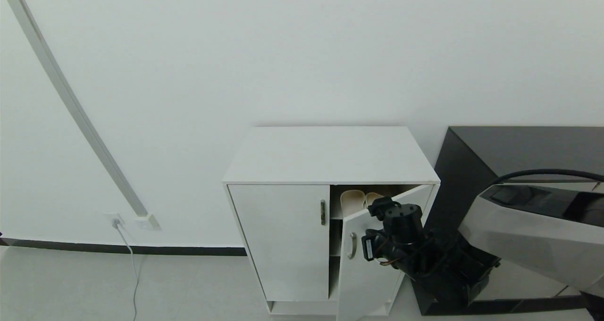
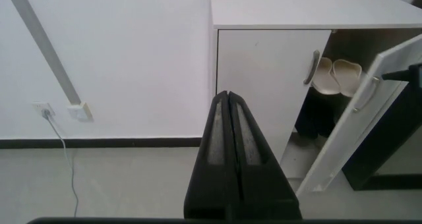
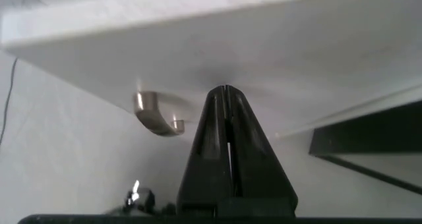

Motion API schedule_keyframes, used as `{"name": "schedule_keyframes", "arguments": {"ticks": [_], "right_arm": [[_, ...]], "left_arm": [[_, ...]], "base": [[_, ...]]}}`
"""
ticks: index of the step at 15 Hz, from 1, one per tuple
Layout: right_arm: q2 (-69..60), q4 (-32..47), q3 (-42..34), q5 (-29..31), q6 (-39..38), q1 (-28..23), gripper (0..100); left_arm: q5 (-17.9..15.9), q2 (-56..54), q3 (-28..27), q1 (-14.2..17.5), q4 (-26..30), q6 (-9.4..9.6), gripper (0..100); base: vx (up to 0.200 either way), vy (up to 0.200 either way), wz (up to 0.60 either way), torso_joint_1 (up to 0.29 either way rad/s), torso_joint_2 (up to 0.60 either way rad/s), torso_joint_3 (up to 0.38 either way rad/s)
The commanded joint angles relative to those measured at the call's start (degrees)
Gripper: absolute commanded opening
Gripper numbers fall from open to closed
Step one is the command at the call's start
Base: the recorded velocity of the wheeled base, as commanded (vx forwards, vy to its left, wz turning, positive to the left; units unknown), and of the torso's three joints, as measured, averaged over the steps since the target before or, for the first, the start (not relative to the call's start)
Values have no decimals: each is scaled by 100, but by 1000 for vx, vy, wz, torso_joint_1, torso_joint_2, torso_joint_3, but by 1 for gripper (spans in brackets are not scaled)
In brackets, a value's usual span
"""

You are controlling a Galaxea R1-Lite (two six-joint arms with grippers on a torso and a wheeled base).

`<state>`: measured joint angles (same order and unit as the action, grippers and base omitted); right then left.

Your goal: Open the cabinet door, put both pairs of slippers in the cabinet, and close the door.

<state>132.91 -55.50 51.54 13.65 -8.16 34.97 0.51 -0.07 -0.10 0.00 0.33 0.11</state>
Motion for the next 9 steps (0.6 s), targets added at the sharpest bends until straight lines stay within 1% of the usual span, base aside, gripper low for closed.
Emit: {"name": "schedule_keyframes", "arguments": {"ticks": [1,4,9], "right_arm": [[428,-83,295,6,-11,-35,0],[754,-250,664,6,-2,-114,0],[1219,-250,1402,15,16,-219,0]], "left_arm": [[2,7,1,0,2,-2,0],[2,7,1,0,2,-2,0],[2,7,1,0,-7,-11,0]], "base": [[0,0,0,0,0,0],[0,0,0,0,0,0],[0,0,0,0,0,0]]}}
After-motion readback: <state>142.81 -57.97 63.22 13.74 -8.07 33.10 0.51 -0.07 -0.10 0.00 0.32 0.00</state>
